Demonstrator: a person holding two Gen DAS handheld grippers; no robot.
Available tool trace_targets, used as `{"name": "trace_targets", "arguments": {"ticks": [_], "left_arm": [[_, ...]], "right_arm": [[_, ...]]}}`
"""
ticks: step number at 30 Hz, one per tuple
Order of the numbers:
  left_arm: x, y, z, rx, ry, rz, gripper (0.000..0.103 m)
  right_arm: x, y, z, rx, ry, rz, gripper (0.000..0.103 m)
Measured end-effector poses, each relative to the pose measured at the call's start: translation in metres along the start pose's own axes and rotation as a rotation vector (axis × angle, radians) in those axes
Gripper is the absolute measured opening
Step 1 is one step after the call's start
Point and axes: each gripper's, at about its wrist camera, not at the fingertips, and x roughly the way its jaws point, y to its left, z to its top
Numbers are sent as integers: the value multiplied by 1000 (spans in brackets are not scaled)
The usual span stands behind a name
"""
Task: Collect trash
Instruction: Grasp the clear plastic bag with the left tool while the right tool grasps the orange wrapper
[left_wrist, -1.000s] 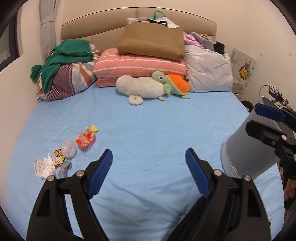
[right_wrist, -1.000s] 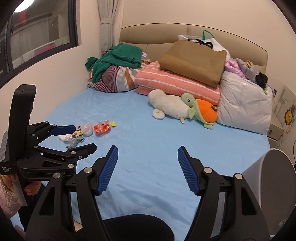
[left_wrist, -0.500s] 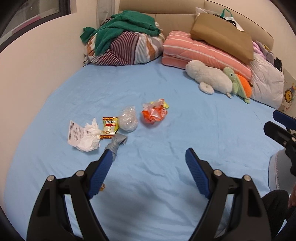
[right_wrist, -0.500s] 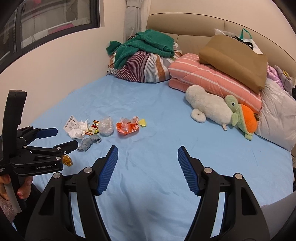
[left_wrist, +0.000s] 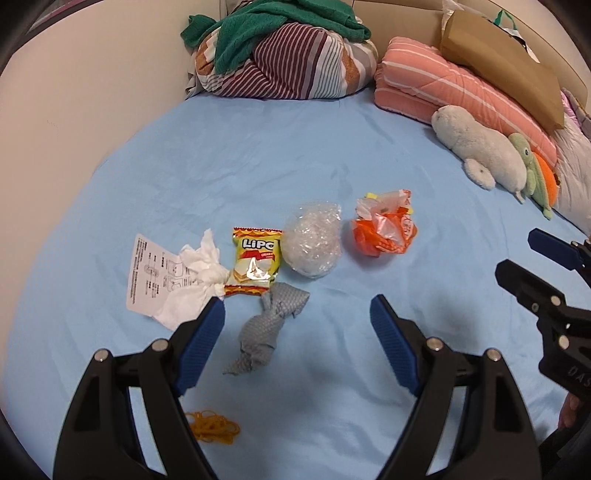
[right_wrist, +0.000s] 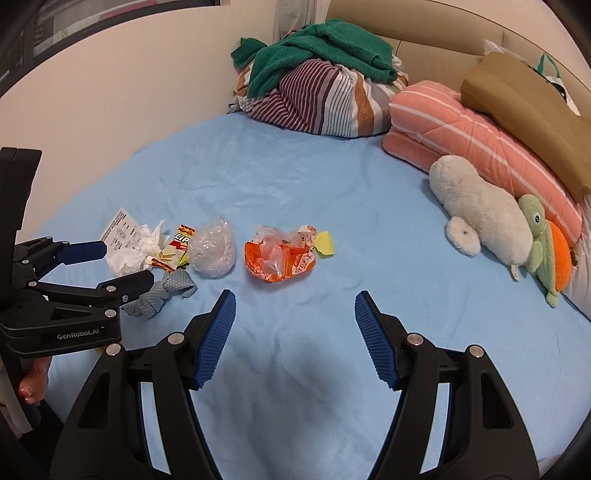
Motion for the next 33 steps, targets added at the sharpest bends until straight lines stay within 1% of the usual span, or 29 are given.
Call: {"name": "trace_targets", "arguments": {"ticks": [4,7,10,15,17,18,19,20,22,23,25,28,30,33], "left_arm": [[28,6,12,-10,11,-12,81],[44,7,19,6,5,-12,81],[58,8,26,17,4,-12,81],[74,9,31,20,0,-39,79],[80,7,33,27,-1,-50,70],[83,6,35,35,1,-57,61],[86,5,37,42,0,-63,56],[89,4,39,45,-3,-73,52],[93,4,39,50,1,-101,45],[95,3,37,53,6,-116,43],[100,1,35,59,17,-141,32],[97,-1,35,69,2,-138,25],[93,-2,34,78,-10,-125,22],[89,2,35,59,-18,-119,20]], "right_arm": [[36,7,4,-37,16,11,65],[61,13,7,-75,24,7,65],[79,17,8,-101,24,13,65],[101,27,11,-147,20,18,65],[110,32,11,-164,26,17,64],[116,34,11,-171,33,18,64],[121,36,11,-179,42,17,57],[125,37,10,-186,50,16,47],[133,39,8,-196,74,16,43],[135,39,6,-197,75,12,39],[135,38,4,-195,70,19,37],[133,35,6,-168,57,32,34],[132,30,6,-143,48,47,34],[128,23,6,-109,41,64,33]]}}
